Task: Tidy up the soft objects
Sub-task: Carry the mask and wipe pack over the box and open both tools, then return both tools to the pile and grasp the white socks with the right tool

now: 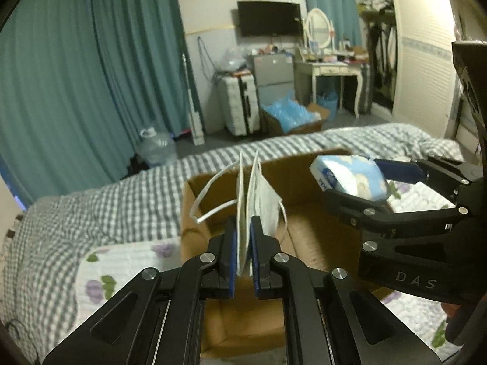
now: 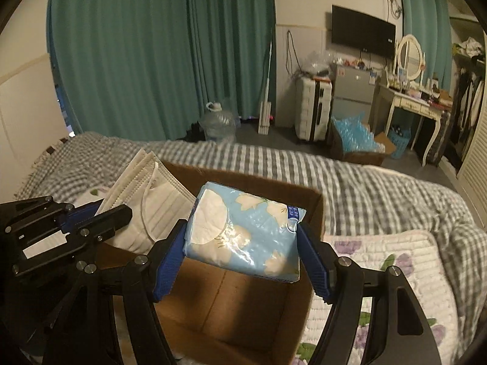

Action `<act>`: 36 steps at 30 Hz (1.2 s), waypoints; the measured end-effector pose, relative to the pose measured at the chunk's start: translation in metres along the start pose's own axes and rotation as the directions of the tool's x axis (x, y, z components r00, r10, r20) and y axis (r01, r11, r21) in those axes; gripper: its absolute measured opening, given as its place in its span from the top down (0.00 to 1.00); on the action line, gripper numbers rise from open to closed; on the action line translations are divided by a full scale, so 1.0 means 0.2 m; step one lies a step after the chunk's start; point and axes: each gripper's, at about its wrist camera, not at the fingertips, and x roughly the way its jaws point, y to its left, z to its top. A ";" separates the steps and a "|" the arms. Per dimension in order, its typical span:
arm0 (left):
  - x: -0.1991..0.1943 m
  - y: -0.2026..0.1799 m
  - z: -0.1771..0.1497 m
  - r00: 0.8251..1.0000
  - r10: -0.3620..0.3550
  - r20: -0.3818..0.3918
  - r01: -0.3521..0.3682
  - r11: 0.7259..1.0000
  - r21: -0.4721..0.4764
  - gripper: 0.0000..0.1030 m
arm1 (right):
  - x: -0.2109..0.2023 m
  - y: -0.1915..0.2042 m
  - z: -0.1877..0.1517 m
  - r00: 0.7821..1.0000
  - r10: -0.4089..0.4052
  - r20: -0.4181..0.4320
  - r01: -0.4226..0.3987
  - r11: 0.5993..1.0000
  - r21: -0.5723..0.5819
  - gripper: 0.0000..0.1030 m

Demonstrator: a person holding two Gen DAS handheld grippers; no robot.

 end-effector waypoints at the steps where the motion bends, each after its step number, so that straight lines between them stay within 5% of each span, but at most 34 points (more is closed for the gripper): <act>1: 0.02 -0.01 0.00 1.000 0.005 -0.005 -0.005 1.000 0.004 0.88 | 0.02 -0.01 -0.02 1.000 0.004 -0.002 -0.004 1.000 0.005 0.31; 6: 0.04 -0.04 -0.02 0.999 0.051 0.003 -0.051 0.998 0.024 0.84 | 0.00 -0.09 -0.04 0.999 0.026 0.032 -0.028 0.998 0.061 0.12; 8: 0.02 -0.01 -0.01 0.999 0.030 -0.039 -0.030 1.000 -0.008 0.65 | -0.07 -0.13 -0.02 0.998 0.008 0.067 -0.013 0.996 0.083 0.08; 10: 0.01 0.04 -0.02 0.998 0.026 -0.058 -0.028 0.999 -0.045 0.28 | -0.15 -0.15 0.00 0.996 0.008 0.085 -0.016 0.995 0.100 0.05; 11: -0.04 0.06 -0.01 0.998 0.033 -0.045 -0.036 0.997 -0.067 0.25 | -0.19 -0.16 0.01 0.995 0.006 0.095 -0.016 0.995 0.102 0.04; 17: -0.35 0.13 0.03 0.997 0.064 0.041 -0.061 0.995 -0.076 0.18 | -0.56 -0.11 0.04 0.986 -0.036 0.160 0.026 0.997 0.068 0.00; 19: -0.46 0.15 0.04 0.995 0.066 0.072 -0.060 0.995 -0.084 0.05 | -0.71 -0.08 0.04 0.982 -0.053 0.184 0.045 0.998 0.045 0.00; 27: -0.97 0.24 -0.01 0.972 0.130 0.194 -0.112 0.989 -0.098 0.00 | -1.20 0.14 -0.01 0.968 -0.050 0.246 0.071 0.995 -0.075 0.00; 31: -1.13 0.24 -0.12 0.961 0.157 0.229 -0.139 0.986 -0.092 0.00 | -1.31 0.23 -0.11 0.974 -0.019 0.227 0.047 0.992 -0.119 0.00; 36: -1.15 0.18 -0.30 0.966 0.182 0.183 -0.168 0.982 -0.092 0.00 | -1.22 0.31 -0.33 0.991 0.012 0.130 0.009 0.987 -0.162 0.00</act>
